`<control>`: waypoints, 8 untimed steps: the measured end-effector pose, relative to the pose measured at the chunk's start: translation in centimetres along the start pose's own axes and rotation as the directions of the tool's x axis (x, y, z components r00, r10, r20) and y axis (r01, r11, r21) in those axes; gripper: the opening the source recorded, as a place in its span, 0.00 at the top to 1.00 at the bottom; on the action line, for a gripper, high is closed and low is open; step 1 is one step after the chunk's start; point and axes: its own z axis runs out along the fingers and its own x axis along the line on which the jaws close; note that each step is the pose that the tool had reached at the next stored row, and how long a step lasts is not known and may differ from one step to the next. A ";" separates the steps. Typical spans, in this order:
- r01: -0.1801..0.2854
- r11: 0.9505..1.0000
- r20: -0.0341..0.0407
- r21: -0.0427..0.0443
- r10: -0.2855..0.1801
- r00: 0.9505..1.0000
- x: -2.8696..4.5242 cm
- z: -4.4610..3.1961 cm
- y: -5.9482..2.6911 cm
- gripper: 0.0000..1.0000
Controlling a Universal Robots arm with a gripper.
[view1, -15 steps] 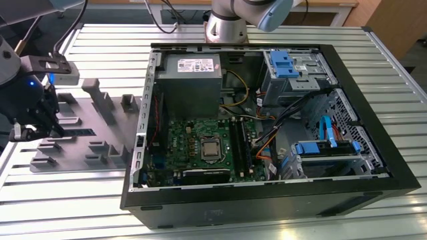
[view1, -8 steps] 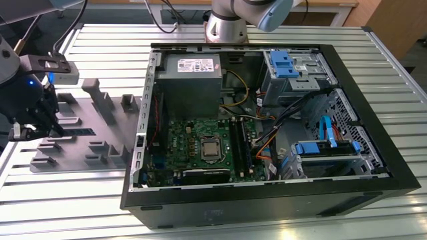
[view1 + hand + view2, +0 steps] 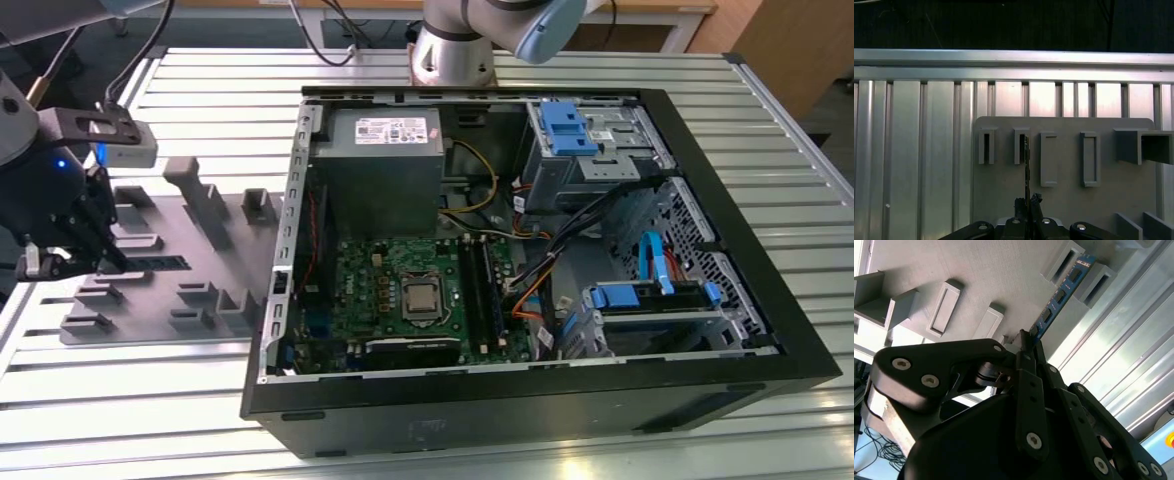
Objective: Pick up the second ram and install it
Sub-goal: 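Pick up the second ram and move it above second insertion slot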
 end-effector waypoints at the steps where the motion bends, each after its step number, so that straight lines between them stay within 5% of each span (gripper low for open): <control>1: 0.000 1.000 0.000 0.000 0.000 1.000 0.00 -0.02 0.00 0.86; 8: 0.000 1.000 -0.001 0.000 0.000 1.000 -0.06 -0.19 0.00 0.86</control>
